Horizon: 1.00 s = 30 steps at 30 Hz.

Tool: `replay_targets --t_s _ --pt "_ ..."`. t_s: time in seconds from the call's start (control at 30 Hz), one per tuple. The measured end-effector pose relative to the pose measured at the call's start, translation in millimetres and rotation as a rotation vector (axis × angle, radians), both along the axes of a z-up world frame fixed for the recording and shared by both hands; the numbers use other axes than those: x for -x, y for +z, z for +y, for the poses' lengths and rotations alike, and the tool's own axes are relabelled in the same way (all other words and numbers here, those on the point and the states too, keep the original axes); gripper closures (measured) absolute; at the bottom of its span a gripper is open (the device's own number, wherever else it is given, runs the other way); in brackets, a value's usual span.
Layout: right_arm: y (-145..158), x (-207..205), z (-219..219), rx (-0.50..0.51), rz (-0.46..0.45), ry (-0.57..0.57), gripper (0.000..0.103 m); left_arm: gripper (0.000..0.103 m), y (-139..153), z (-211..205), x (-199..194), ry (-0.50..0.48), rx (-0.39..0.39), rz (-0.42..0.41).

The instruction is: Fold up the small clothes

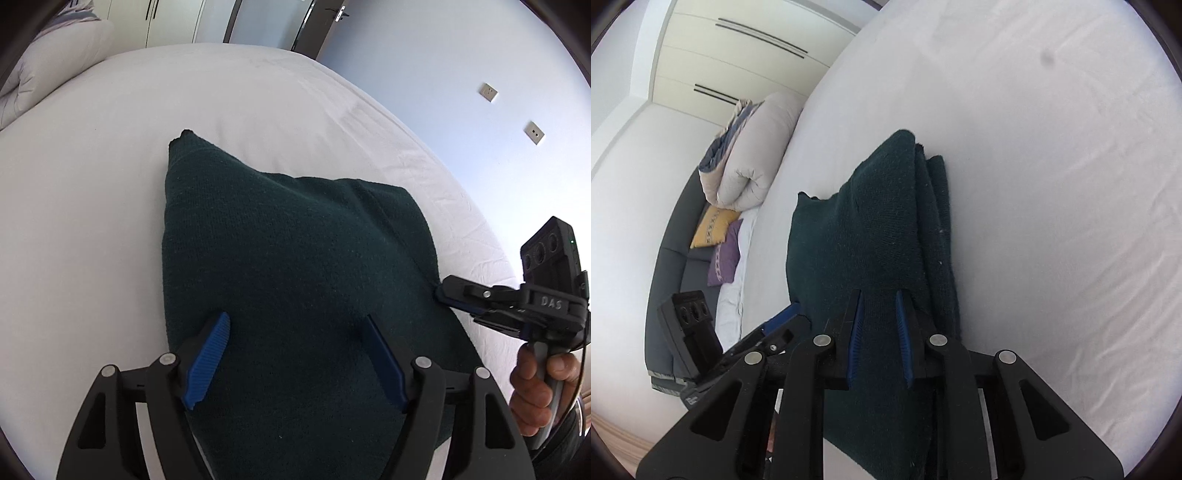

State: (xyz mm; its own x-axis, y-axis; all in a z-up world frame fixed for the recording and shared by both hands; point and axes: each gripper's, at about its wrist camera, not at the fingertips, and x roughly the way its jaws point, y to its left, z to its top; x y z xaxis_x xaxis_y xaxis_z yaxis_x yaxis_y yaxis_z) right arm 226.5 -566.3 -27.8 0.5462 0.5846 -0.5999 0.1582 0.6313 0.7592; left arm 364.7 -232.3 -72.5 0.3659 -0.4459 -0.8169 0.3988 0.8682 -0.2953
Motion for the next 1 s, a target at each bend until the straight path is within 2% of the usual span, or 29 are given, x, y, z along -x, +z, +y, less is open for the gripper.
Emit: replay_targets --t_s 0.13,0.3,0.37,0.43,0.5,0.53,0.57,0.6,0.63,0.7,0.77,0.8,0.87,0.9,0.93,0.97,1.0 --pt "22 14 -10 0.026 -0.034 -0.014 0.085 0.024 0 2 1 0.005 0.016 -0.002" --pt "43 12 -5 0.03 -0.069 -0.003 0.085 0.024 1 4 0 0.002 0.015 0.003" --pt "45 10 2 0.068 -0.062 0.017 0.085 0.028 12 11 0 0.029 0.055 0.011" --pt "44 6 6 0.144 -0.033 0.005 0.085 0.028 30 29 1 0.087 0.104 -0.029" --pt "43 4 4 0.188 -0.018 -0.016 0.082 0.019 47 46 1 0.149 0.1 -0.11" --pt "43 3 2 0.202 -0.021 -0.018 0.07 0.007 49 52 -3 0.167 0.092 -0.118" --pt "43 2 0 0.22 -0.019 -0.024 0.059 0.002 46 56 -9 0.169 0.086 -0.098" --pt "43 1 -1 0.235 -0.017 -0.043 0.033 0.002 38 58 -17 0.161 0.075 -0.057" --pt "42 1 -4 0.236 -0.021 -0.059 0.024 0.002 28 58 -24 0.156 0.07 -0.016" --pt "40 -5 -4 0.221 -0.021 -0.029 0.024 0.004 5 61 -31 0.158 0.079 0.056" --pt "31 -13 -1 0.182 0.009 0.013 0.024 0.015 -19 63 -39 0.158 0.104 0.153" --pt "23 -20 3 0.17 0.039 0.029 0.026 0.015 -29 64 -41 0.157 0.125 0.193" --pt "8 -31 8 0.152 0.099 0.061 0.027 0.014 -34 65 -43 0.163 0.154 0.207" --pt "-1 -36 10 0.142 0.12 0.071 0.034 0.014 -34 63 -44 0.159 0.15 0.209" --pt "-9 -42 12 0.132 0.133 0.068 0.038 0.016 -33 60 -45 0.15 0.148 0.216" --pt "-12 -45 10 0.113 0.133 0.057 0.04 0.024 -34 56 -45 0.136 0.154 0.227" --pt "-16 -48 10 0.084 0.133 0.051 0.046 0.027 -34 53 -46 0.123 0.156 0.237"
